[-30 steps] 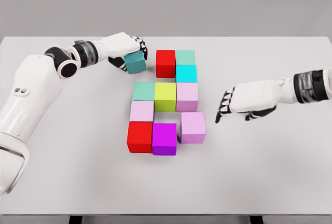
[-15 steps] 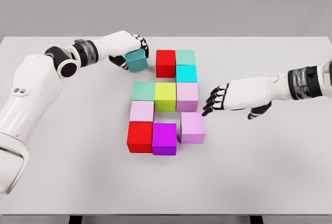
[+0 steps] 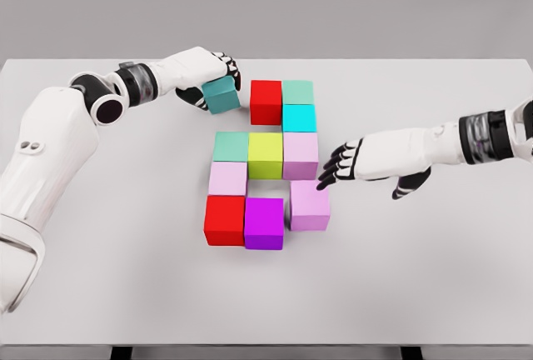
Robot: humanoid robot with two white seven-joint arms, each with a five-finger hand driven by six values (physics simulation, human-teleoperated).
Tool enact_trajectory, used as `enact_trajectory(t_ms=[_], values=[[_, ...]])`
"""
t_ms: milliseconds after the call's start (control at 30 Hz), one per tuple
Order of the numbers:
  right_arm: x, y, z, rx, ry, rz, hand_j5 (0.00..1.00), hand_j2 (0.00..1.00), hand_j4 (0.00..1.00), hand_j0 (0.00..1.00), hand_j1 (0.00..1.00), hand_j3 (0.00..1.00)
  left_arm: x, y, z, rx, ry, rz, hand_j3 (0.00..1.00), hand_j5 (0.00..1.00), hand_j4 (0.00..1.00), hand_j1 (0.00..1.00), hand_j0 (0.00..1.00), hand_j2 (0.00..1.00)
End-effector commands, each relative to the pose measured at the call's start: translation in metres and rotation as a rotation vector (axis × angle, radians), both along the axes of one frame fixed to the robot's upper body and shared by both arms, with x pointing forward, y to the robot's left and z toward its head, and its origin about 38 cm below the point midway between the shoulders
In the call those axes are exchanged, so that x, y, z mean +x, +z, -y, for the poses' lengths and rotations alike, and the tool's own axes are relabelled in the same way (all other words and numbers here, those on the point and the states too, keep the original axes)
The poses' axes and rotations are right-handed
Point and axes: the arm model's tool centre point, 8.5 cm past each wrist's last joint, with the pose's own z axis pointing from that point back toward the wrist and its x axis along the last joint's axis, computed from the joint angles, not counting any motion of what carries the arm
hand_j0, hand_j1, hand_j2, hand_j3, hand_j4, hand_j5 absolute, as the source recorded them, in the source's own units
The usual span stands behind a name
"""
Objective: Assemble the squares on the desktop into the number 2
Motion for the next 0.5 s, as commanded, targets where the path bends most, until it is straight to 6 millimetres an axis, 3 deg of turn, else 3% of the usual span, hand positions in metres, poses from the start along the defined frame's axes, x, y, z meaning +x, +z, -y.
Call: enact_trajectory(t_ms=[0,167,367,400,467], values=[[0.004,0.0,0.004,0.027,-0.028,-0.025,1.0,1.0,1.0,1.0,1.0,1.0,-0.001,0.001,0.002,-0.01,-0.008,-0.002,0.51,0.51,0.51,0.51,0.51,0.51],[0.013,-0.002,0.001,0.111,-0.087,-0.099,1.0,1.0,1.0,1.0,1.0,1.0,-0.01,0.005,0.001,-0.046,-0.055,-0.02,0.5,0.5,0.5,0.5,0.5,0.5],[0.01,-0.017,0.003,0.133,-0.141,-0.168,1.0,1.0,1.0,1.0,1.0,1.0,-0.01,0.003,0.0,-0.042,-0.052,-0.023,0.51,0.51,0.51,0.51,0.51,0.51],[0.01,-0.018,0.001,0.148,-0.144,-0.184,1.0,1.0,1.0,1.0,1.0,1.0,-0.01,0.003,0.001,-0.042,-0.054,-0.022,0.53,0.53,0.53,0.53,0.53,0.53],[0.012,-0.021,0.006,0.17,-0.172,-0.213,1.0,1.0,1.0,1.0,1.0,1.0,-0.01,0.003,0.001,-0.04,-0.054,-0.023,0.65,0.65,0.65,0.65,0.65,0.65]])
